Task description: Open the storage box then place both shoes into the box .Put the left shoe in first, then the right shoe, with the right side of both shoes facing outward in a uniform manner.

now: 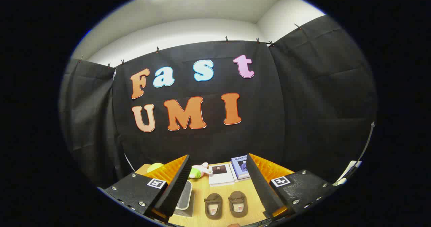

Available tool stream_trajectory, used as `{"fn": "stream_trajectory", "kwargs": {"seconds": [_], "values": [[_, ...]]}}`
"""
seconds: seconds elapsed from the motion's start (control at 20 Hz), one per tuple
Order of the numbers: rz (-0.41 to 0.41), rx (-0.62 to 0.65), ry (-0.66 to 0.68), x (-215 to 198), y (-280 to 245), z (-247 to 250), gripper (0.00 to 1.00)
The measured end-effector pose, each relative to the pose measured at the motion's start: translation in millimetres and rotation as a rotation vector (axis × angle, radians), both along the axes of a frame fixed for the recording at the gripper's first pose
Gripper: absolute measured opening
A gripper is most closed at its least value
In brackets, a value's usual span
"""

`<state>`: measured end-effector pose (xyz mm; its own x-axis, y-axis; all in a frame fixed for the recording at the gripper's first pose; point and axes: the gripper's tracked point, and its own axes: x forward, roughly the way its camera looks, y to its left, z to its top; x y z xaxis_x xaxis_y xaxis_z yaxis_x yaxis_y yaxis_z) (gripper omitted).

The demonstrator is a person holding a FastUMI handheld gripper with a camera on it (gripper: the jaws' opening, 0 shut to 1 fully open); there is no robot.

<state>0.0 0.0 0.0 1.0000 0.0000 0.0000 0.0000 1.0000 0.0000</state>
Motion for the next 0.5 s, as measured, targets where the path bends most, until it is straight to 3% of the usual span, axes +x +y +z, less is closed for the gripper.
{"fn": "stream_trajectory", "kwargs": {"seconds": [0.5], "values": [[-0.014, -0.043, -0.018, 5.7, -1.1, 1.5, 0.98]]}}
